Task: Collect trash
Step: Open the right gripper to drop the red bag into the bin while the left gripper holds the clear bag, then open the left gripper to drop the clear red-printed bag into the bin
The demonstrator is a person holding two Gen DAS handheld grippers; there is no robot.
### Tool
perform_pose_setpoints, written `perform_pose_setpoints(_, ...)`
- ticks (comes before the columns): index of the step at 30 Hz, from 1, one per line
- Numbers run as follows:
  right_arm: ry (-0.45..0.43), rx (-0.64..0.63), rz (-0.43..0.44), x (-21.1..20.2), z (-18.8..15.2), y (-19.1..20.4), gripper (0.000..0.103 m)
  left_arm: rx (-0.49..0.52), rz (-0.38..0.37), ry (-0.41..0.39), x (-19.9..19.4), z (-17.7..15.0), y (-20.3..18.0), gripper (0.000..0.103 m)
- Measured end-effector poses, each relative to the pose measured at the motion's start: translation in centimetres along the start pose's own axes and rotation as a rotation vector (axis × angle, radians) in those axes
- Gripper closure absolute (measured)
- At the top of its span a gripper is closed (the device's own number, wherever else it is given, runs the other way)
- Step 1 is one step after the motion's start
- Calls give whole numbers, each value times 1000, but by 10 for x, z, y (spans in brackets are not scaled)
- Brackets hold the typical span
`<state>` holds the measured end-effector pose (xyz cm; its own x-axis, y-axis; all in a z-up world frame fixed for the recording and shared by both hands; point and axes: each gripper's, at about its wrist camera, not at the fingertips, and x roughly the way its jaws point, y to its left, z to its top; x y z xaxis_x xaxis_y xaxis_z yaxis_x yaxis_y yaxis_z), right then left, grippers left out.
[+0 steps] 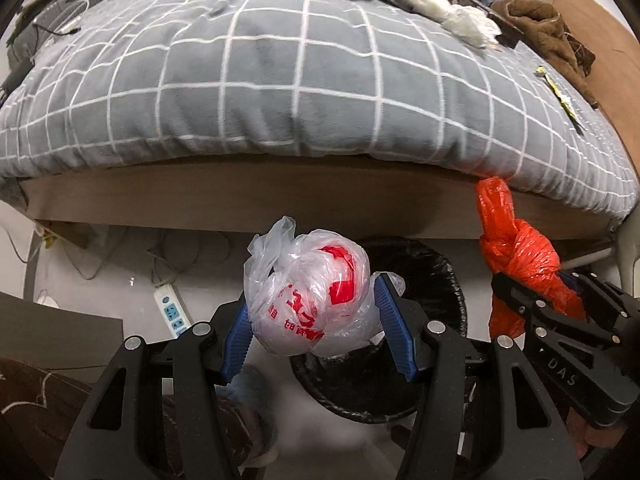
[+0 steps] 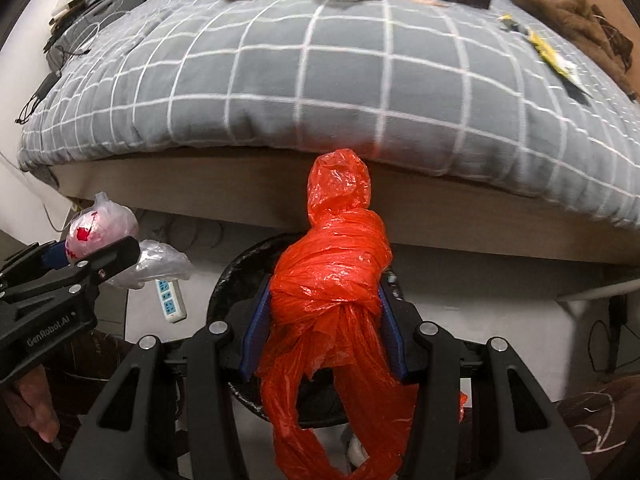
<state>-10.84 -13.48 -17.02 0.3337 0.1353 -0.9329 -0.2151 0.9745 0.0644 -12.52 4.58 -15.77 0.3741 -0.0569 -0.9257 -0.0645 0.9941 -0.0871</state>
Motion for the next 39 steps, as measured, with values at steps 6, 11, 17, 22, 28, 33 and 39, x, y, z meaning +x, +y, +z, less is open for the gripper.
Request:
perform_pose_setpoints(6,40,-17,42,8,-7,20,57,-27,20,9,-2,-6,17,47)
perform_pose_setpoints(11,54,-39,44,14,-10,33,54,-40,31,18,0,-8,27,47)
perform_pose_setpoints(17,27,-43,21,13,-2,27,40,-42,32,16,-1,-8,27,47)
perform_pose_setpoints(22,-6,-9,-4,2,2,9,25,-22,24,17,-1,-9,19,47)
perform_pose_setpoints(28,-54,23,-56,-14,3,-16,11,11,7,20,-1,-6,5,47)
perform_pose_setpoints(33,-91,43,-100,-25,1,-30,8,49,-14,21,0,-4,-16,47)
perform_pose_setpoints(39,-110,84,-129,-33,-6,-56,8,89,-35,21,2,-4,-43,47)
